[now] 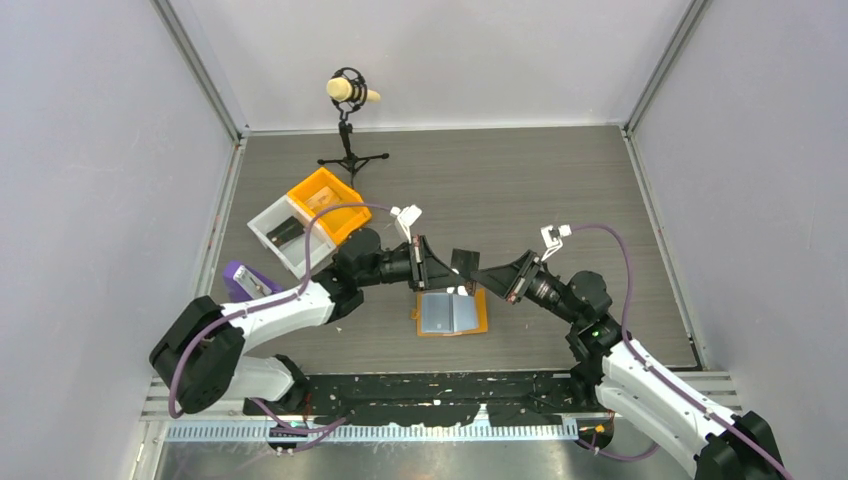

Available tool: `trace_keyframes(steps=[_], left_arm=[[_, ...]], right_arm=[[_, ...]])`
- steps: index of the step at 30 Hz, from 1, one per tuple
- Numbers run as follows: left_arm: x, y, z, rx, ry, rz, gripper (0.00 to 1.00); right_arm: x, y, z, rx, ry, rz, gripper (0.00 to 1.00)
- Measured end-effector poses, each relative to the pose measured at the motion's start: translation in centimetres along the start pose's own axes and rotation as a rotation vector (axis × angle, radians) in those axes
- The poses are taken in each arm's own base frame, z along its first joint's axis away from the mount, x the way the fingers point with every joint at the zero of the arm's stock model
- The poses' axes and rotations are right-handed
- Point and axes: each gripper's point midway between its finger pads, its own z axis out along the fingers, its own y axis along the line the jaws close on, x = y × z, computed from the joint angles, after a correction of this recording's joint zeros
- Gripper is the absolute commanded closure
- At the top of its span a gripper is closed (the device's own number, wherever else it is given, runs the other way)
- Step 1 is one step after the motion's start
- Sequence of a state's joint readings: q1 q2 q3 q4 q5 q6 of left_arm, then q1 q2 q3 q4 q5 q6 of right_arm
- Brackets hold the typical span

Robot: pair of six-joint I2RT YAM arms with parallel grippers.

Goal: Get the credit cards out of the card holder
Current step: Remove the credit card from the card holder, then place the credit card in the storage box.

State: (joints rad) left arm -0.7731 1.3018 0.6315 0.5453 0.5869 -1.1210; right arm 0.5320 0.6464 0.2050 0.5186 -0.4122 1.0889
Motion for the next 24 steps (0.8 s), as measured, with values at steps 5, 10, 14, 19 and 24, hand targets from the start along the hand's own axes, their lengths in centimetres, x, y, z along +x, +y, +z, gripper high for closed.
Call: trace_keyframes(steps=[5, 10, 14, 19, 24], left_arm=[[1.3, 0.8, -0.5, 0.009, 0.024, -0.025, 1.0], [3.3, 1.4, -2.2, -0.02, 0.083, 0.007, 1.0], [4.3, 0.7, -4.0, -0.035, 0.115, 0.074, 1.0], [6.1, 0.8, -5.6, -0.055, 0.186, 0.109, 1.0], [8.0, 1.6, -6.2, -0.085, 0.269, 0.109, 1.0]], right_arm=[[1.7, -0.7, -0.4, 0.009, 0.101, -0.093, 0.52], [1.9, 0.9, -0.5, -0.002, 0.213, -0.25, 0.39], [2.1, 2.6, -0.3, -0.056, 0.302, -0.339, 0.38], [3.8, 2.2, -0.1, -0.097, 0.463, -0.36, 0.39], [5.5, 1.3, -0.6, -0.109, 0.571, -0.323, 0.42]])
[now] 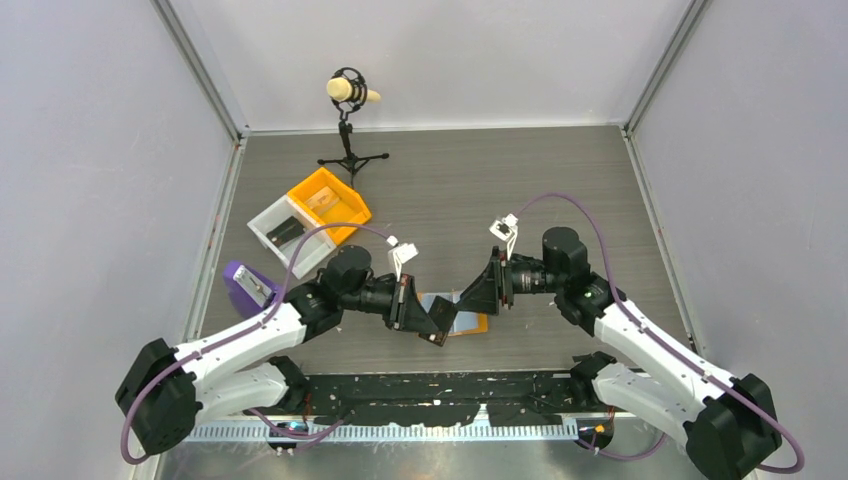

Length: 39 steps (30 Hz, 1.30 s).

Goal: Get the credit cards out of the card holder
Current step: Place the credit card in the storage box.

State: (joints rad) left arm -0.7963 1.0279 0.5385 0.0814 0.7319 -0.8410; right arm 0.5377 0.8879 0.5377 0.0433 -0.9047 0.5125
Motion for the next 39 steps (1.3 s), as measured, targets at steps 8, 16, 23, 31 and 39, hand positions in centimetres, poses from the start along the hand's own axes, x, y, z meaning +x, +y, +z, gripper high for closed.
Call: trace_keyframes(steps=[8, 16, 23, 31, 39], left_arm=[[0.9, -1.0, -0.2, 0.026, 0.062, 0.043, 1.0], [1.1, -1.2, -0.2, 0.021, 0.093, 0.056, 0.94], [0.6, -0.8, -0.8, -0.057, 0.086, 0.089, 0.42], [-1.9, -2.6, -4.2, -0.135, -0.135, 0.192, 0.27], [-4.6, -4.3, -6.9, -0.161, -0.35, 0.203, 0.31]], right_arm=[[1.1, 0.2, 0.7, -0.049, 0.073, 0.021, 0.47], [1.3, 0.8, 1.4, -0.085, 0.082, 0.023, 0.94], [0.7, 1.4, 1.8, -0.128, 0.041, 0.067, 0.95], [-2.5, 2.4, 1.6, -0.109, -0.115, 0.098, 0.95], [-6.8, 4.4, 1.0, -0.183, -0.323, 0.156, 0.95]])
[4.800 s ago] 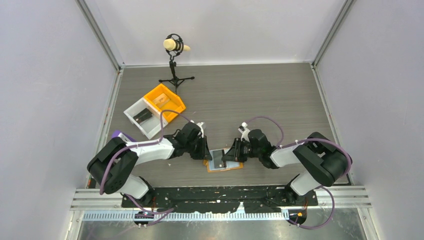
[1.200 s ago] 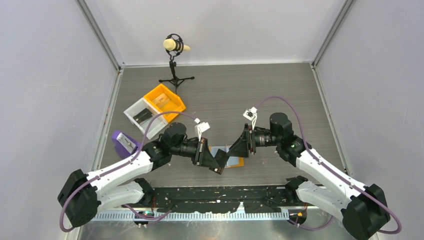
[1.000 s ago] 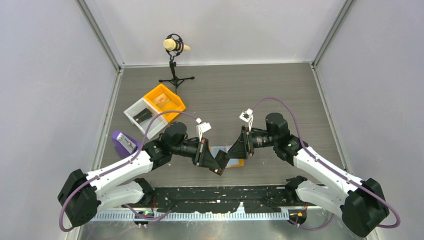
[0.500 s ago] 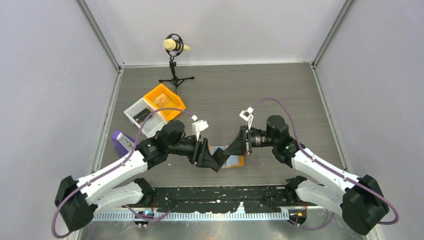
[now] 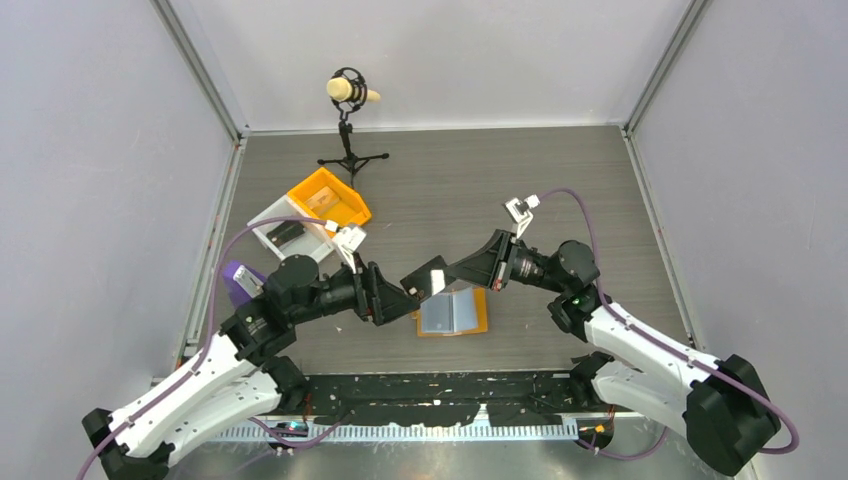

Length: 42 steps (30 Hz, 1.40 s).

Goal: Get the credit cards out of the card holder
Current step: Place the credit card in the storage box.

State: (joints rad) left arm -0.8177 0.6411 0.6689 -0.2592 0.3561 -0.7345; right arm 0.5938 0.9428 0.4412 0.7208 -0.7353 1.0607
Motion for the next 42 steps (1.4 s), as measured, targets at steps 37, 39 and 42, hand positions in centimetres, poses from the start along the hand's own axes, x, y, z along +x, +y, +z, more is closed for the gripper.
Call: trace_keyframes(steps=[37, 39, 42], left_arm=[[-3.2, 2.2, 0.7, -0.105, -0.195, -0.136, 1.0], [-4.0, 2.7, 0.3, -0.15, -0.202, -0.129, 1.0], [-5.8, 3.7, -0.6, -0.212, -0.236, -0.116, 1.0]], right_arm=[[0.0, -3.2, -1.0, 0.057, -0.16, 0.146, 0.19], [0.2, -3.1, -1.3, 0.07, -0.156, 0.114, 0.06], [0.4, -2.9, -1.9, 0.09, -0.151, 0.063, 0.04]])
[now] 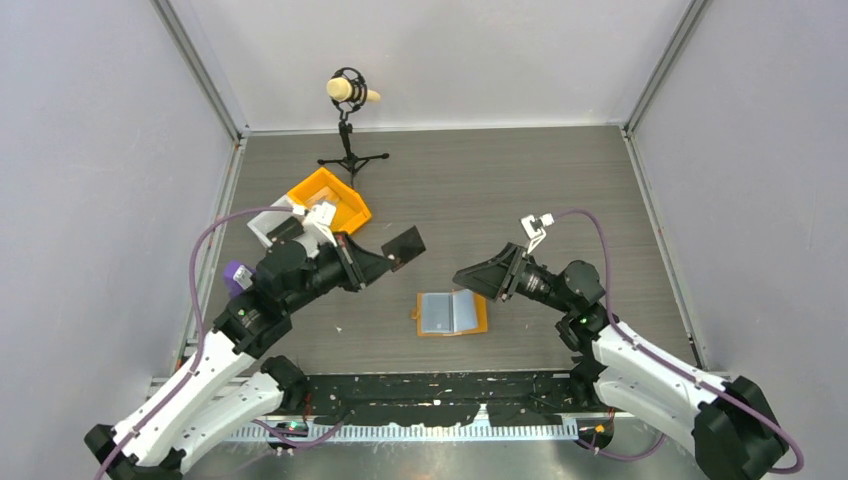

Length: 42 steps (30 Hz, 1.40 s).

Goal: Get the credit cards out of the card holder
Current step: Place the credit card in the storage box.

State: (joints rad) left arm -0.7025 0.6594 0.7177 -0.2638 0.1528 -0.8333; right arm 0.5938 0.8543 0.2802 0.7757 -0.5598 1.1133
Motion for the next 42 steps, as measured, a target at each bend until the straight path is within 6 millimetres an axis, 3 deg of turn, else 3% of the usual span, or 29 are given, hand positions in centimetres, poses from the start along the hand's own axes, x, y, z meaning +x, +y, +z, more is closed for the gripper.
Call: trace_keyframes(steps=[7, 21, 30, 42], left_arm=[[-4.7, 4.6, -1.5, -0.187, -0.109, -0.017, 1.0], [-12.0, 16.8, -6.4, -0.707, -0.103, -0.139, 1.0], [-13.0, 22.7, -8.1, -0.876, -0.005, -0.221, 1.0], [-13.0, 28.4, -6.9, -0.906, 0.11, -0.335, 1.0]], right_arm=[[1.0, -1.5, -1.2, 0.086, 0.033, -0.092, 0.05], [2.2, -2.8, -2.3, 0.149, 0.088, -0.143, 0.05], [2.0, -2.0, -2.4, 0.139, 0.101, -0.184, 0.05], [2.0, -2.0, -2.7, 0.171, 0.122, -0.204, 0.05]])
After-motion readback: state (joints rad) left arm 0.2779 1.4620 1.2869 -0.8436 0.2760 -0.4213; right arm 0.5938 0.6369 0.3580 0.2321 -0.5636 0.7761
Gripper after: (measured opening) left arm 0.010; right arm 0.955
